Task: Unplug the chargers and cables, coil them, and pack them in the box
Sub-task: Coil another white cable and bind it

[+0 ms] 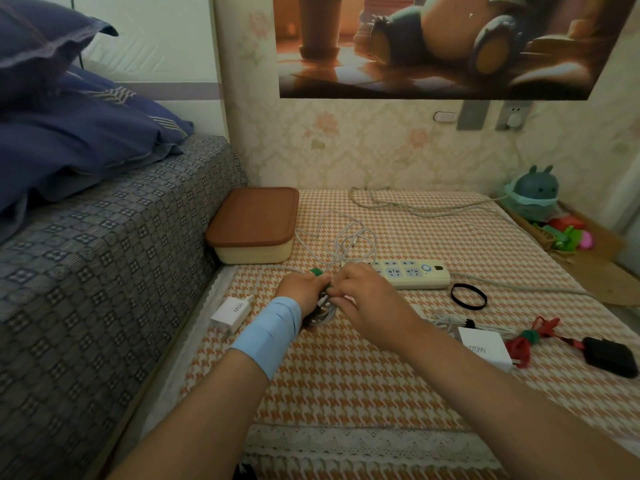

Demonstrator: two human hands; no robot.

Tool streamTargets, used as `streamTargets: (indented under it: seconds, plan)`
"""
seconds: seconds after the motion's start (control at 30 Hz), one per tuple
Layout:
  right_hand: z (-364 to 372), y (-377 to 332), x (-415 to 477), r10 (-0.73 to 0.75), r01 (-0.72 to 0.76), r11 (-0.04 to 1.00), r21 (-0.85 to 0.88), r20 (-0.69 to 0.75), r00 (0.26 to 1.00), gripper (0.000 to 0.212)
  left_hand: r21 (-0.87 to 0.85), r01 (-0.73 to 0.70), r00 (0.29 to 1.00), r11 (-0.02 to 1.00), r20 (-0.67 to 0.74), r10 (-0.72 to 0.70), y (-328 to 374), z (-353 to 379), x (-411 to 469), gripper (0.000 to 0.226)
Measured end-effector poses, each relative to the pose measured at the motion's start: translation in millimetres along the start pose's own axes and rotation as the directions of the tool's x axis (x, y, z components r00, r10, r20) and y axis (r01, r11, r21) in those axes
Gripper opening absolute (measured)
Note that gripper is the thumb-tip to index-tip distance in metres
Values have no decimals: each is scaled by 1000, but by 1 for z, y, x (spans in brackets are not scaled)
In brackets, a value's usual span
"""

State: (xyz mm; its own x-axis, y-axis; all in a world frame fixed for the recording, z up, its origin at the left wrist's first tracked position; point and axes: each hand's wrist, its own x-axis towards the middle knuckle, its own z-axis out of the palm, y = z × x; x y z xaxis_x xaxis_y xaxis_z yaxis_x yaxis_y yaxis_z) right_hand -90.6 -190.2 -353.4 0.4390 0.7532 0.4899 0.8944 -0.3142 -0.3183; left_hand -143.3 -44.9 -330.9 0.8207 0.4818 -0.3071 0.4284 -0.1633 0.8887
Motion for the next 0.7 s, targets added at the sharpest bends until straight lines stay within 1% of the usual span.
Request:
streamTargets:
  seconds: [0.07, 0.13, 0.2, 0.27, 0.3, 0.33, 0.4, 0.43, 0.47, 0.57, 0.63, 0.7]
  plan:
    - [-6, 0, 1, 35, -35, 999, 38, 14, 999, 19, -7, -45, 999, 999, -23, 44, -3, -1, 3, 37]
    - [-12, 3, 4, 77, -75, 992, 106, -16, 997, 12, 21, -99, 994, 995, -32, 100, -4, 2, 2, 39]
    - [-18, 7, 5, 153, -144, 975, 170, -42, 987, 5, 69, -170, 983, 983, -51, 174, -4, 5, 3, 41]
    - [-24, 10, 4, 252, -239, 948, 209, -39, 967, 13, 117, -236, 967, 965, -70, 245, -2, 7, 4, 45]
    - [-27, 11, 4, 294, -281, 936, 213, -28, 955, 15, 130, -264, 960, 956, -66, 274, -2, 7, 4, 45]
    - [-28, 12, 3, 327, -320, 926, 200, -4, 945, 21, 137, -291, 953, 947, -49, 300, -1, 8, 4, 42]
    - [-31, 17, 1, 377, -385, 914, 128, 83, 923, 43, 183, -352, 933, 918, -5, 359, -1, 8, 3, 40]
    - [-33, 20, -1, 384, -396, 915, 79, 136, 913, 46, 220, -389, 918, 894, 16, 395, -2, 8, 2, 43]
    - [-35, 22, -2, 373, -387, 921, 41, 193, 908, 45, 257, -425, 903, 868, 43, 428, -2, 8, 2, 46]
    - [-39, 23, -7, 302, -324, 946, 3, 358, 884, 32, 304, -476, 879, 825, 142, 454, -3, 11, -2, 50]
    - [-39, 24, -7, 257, -264, 964, -30, 360, 897, 27, 311, -491, 871, 813, 179, 458, -3, 10, -3, 46]
    - [-38, 25, -7, 217, -232, 973, 20, 284, 934, 21, 278, -496, 868, 823, 190, 459, -2, 6, -4, 45]
